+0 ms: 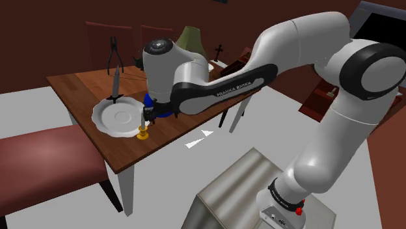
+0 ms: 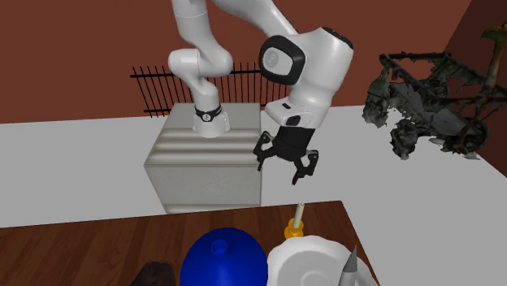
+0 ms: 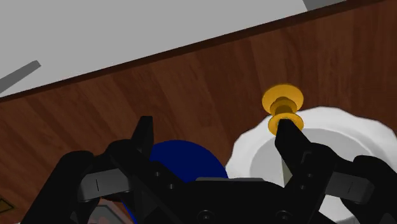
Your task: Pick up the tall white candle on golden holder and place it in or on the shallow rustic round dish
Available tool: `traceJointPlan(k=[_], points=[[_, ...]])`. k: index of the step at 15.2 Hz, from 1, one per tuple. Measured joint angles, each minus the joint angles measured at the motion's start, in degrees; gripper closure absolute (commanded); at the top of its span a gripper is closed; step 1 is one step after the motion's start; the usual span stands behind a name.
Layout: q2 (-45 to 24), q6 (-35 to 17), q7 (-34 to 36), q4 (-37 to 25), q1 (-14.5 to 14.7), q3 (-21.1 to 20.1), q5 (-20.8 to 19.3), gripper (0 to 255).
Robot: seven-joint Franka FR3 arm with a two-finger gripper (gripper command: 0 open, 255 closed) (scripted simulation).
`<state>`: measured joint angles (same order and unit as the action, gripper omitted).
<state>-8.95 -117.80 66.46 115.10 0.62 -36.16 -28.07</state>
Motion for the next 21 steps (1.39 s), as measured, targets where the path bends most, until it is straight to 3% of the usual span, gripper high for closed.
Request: traceJointPlan(k=[4, 8, 21], points=[[-10.58, 2.18, 7.07, -8.30, 4.41, 1.42, -7.82, 0], [-20.23, 5.74, 11.20, -18.57, 9.86, 3.66, -13.11, 0], [-24.21, 2.47, 12.90, -18.71, 10.17, 5.62, -16.11, 0]])
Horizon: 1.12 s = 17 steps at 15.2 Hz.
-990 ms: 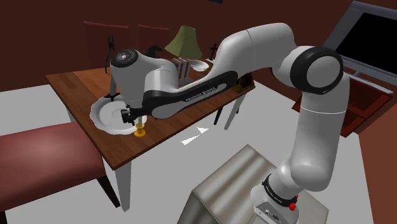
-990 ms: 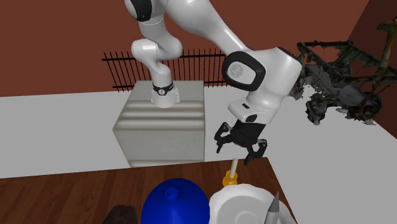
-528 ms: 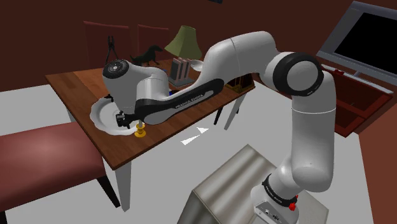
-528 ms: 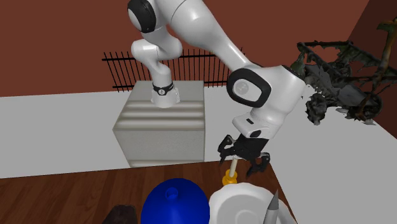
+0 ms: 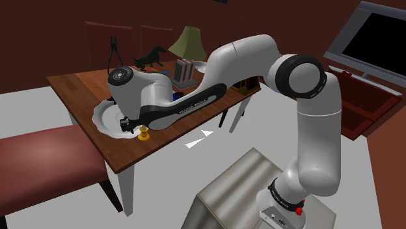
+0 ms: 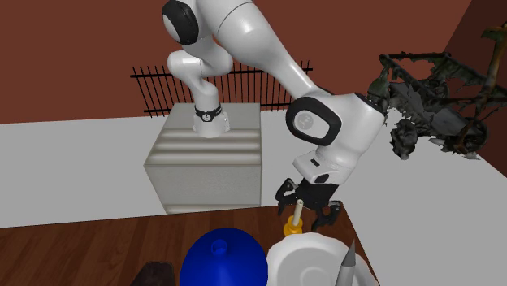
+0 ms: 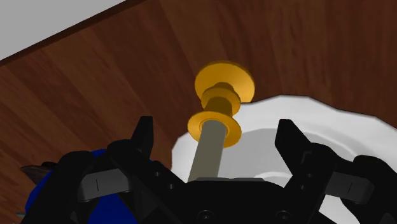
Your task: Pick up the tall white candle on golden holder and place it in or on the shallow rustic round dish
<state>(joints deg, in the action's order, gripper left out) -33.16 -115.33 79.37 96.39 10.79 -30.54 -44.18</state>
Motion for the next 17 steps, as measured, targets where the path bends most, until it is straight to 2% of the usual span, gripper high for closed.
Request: traceJointPlan(k=[1, 2, 12, 17], points=[[0.00, -0.01, 0.00, 0.00, 0.00, 0.00, 0.00, 0], [0.00, -0.01, 0.00, 0.00, 0.00, 0.00, 0.00, 255], [0.08, -0.01, 0.00, -0.10, -0.02, 0.01, -0.06, 255], [1.54, 1.77, -1.43, -0.77, -0.38, -0.66, 1.24, 255]])
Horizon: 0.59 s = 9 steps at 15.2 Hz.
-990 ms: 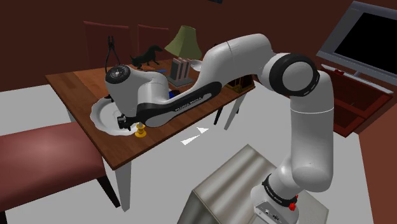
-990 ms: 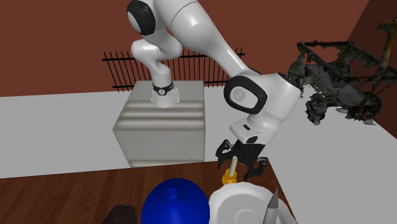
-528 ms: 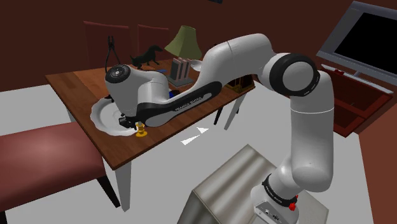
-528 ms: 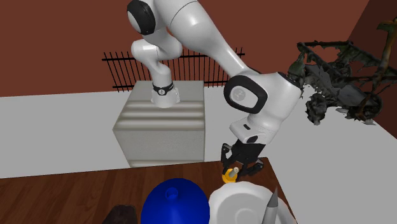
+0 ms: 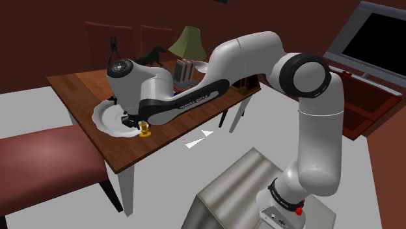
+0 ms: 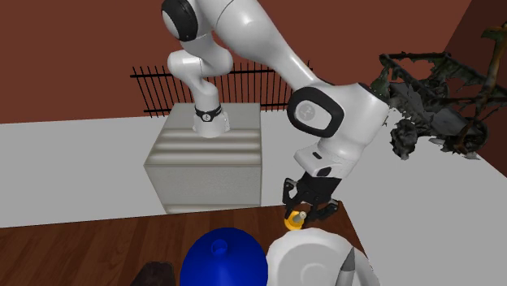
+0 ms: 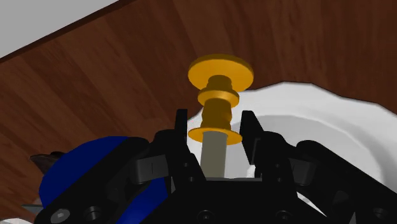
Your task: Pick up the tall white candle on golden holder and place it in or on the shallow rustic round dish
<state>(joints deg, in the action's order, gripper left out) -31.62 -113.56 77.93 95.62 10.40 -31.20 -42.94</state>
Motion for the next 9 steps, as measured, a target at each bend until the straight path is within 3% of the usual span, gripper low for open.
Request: traceJointPlan(k=[9], points=[[3.31, 4.14, -3.00, -1.98, -0.62, -1.33, 2.65, 255]])
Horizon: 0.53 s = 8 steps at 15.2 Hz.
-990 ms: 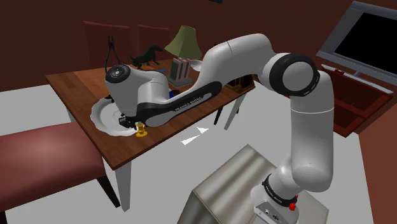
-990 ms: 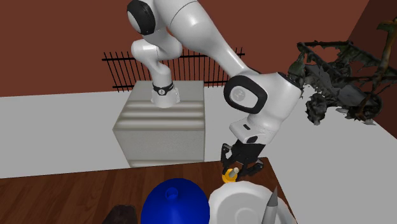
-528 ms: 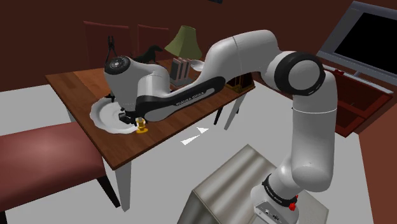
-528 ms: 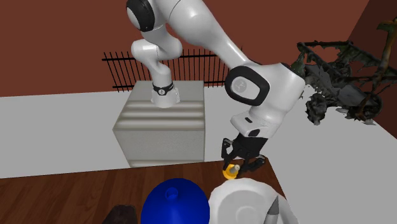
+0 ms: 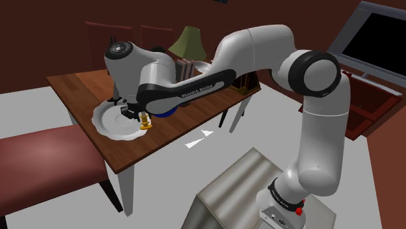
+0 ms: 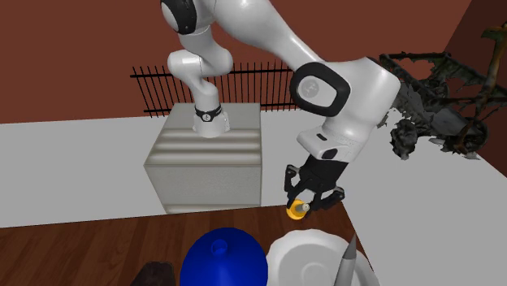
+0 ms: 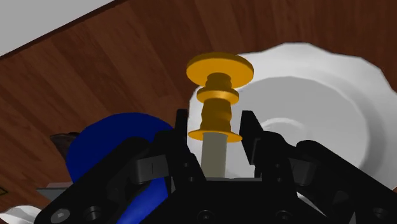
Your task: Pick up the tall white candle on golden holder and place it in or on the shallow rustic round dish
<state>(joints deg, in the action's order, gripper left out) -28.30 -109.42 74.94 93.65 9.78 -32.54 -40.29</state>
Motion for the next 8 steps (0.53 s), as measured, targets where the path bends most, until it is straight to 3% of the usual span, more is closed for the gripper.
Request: traceJointPlan(k=[8], points=[[2.28, 4.25, -2.59, -2.90, -0.11, -0.92, 2.00, 255]])
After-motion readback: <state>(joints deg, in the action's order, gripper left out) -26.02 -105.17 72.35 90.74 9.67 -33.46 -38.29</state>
